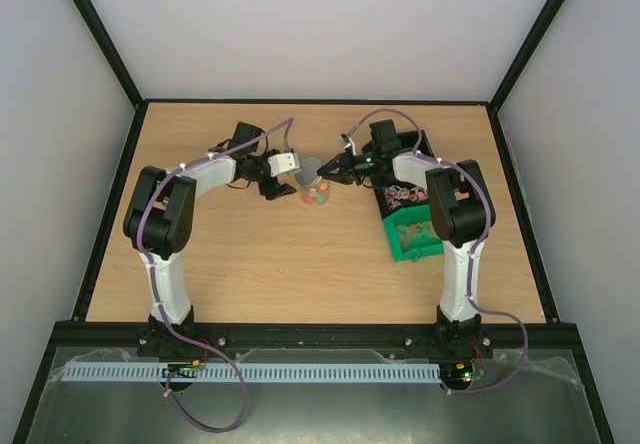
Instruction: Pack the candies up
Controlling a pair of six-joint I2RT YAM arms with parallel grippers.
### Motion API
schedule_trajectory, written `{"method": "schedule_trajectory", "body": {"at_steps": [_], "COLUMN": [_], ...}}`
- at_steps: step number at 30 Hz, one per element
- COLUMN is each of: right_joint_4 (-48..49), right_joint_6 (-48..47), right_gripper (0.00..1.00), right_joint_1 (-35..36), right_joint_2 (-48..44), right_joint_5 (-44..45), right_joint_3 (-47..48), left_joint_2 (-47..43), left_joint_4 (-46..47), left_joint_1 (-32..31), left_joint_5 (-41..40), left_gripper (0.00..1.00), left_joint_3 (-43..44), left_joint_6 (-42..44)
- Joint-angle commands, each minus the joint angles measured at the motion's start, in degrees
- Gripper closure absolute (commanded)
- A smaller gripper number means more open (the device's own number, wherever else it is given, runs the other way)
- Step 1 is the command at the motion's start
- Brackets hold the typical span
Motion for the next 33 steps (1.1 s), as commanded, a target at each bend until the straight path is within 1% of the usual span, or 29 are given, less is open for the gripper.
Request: {"method": "schedule_trajectory", "body": {"at_steps": [1, 4, 9, 13, 18, 20, 26, 29, 33], "right_joint_4": [-2.5, -3.6, -6.6, -7.0, -7.1, -7.6, -9.9, -11.2, -15.6], "right_joint_6": [-0.8, -1.6, -4.0, -4.2, -4.1, -4.4, -5.7, -6.6, -9.4], "right_gripper": [0.86, 0.85, 0.85, 0.84, 0.79, 0.74, 0.55, 0.53, 0.51], "right_joint_1": [-0.2, -0.2, -0.4, -0.9, -1.3, -1.6, -2.9, -3.4, -4.0], "right_joint_2": [1.4, 1.3, 0.9, 0.8, 0.6, 0.4, -0.2, -0.8, -1.2], "right_joint_5": [-1.7, -1.6, -1.0, -0.8, -0.5, -0.2, 1.8, 3.4, 6.1], "right_joint_3": [-0.1, -0.1, -0.1, -0.1, 0.1, 0.5, 2.1, 2.7, 5.0], "left_joint_2": [1.4, 1.6, 1.6, 1.8, 2.1, 2.2, 2.0, 2.0, 2.3], "left_joint_4": [-4.2, -5.5, -4.9, -3.6, -2.9, -3.0, -3.0, -3.0, -3.4], "left_joint_1": [-0.7, -1.4, -2.4, -3.8, -4.5, -4.5, -4.5, -4.7, -4.7], "left_joint_5": [2.6, 2.1, 1.3, -0.8, -1.6, -1.7, -1.4, -1.3, -1.4], "left_gripper": [0.24, 0.26, 0.30, 0.36, 0.45, 0.49, 0.51, 0.51, 0.52], "left_joint_3": [2.5, 2.7, 2.7, 2.8, 3.1, 3.5, 4.2, 4.5, 5.4], "left_joint_6": [3.3, 5.4, 5.9, 5.2, 4.4, 4.2, 3.1, 2.5, 2.0]}}
